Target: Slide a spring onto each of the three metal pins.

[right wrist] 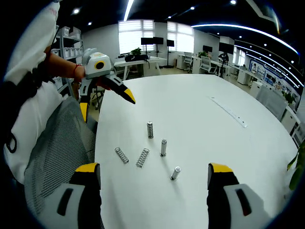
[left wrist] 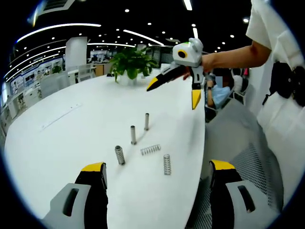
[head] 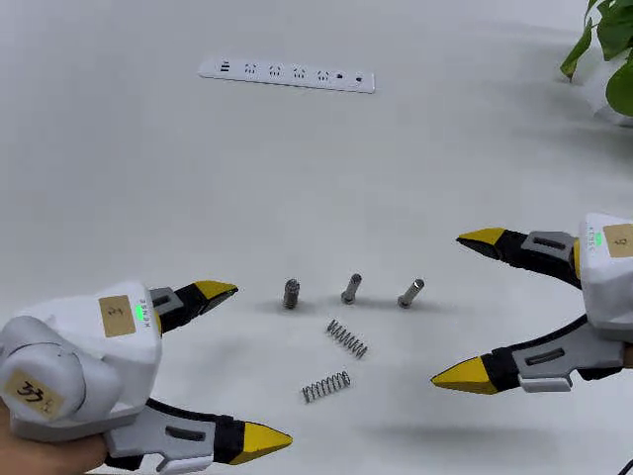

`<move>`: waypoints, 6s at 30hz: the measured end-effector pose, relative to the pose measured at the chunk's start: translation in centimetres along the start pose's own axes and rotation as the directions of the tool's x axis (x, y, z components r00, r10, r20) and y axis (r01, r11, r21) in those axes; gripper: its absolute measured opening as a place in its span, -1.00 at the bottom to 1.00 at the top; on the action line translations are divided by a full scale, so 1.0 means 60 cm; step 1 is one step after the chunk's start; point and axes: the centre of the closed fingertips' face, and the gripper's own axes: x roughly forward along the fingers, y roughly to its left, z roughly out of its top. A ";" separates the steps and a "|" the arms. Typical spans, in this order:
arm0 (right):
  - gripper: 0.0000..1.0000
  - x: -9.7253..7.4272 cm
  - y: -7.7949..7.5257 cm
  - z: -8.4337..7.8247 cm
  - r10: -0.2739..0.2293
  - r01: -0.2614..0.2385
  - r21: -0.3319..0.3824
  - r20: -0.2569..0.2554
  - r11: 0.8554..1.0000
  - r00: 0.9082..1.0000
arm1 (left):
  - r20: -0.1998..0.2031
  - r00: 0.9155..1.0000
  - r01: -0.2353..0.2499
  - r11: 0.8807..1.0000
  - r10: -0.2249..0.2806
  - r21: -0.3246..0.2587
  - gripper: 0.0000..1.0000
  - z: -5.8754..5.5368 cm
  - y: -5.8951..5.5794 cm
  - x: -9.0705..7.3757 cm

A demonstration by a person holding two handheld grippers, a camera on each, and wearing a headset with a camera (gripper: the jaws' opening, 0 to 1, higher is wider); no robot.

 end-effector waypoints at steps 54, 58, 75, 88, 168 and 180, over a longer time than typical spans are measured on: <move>0.84 -0.055 0.017 -0.084 -0.134 0.119 0.156 0.090 0.981 0.987 | -0.434 0.900 0.099 0.989 -0.042 0.109 -0.70 -0.114 -0.034 0.145; 0.82 -0.055 0.017 -0.087 -0.139 0.123 0.162 0.086 0.979 0.987 | -0.435 0.900 0.094 0.988 -0.031 0.124 -0.74 -0.115 -0.032 0.146; 0.81 -0.051 0.028 -0.081 -0.140 0.123 0.173 0.092 0.977 0.986 | -0.435 0.899 0.086 0.994 -0.048 0.067 -0.79 -0.116 -0.036 0.144; 0.78 -0.045 0.035 -0.074 -0.137 0.119 0.174 0.099 0.977 0.986 | -0.391 0.917 0.087 0.996 -0.075 0.012 -0.80 -0.093 -0.047 0.131; -0.77 -0.015 0.042 0.174 -0.207 -0.210 0.664 0.492 0.718 0.846 | 0.152 0.987 0.058 0.995 -0.044 -0.087 -0.78 0.173 -0.049 0.067; -0.78 -0.018 0.057 0.186 -0.156 -0.132 0.551 0.445 0.824 0.882 | 0.139 0.989 0.070 0.992 -0.055 -0.103 -0.69 0.165 -0.052 0.070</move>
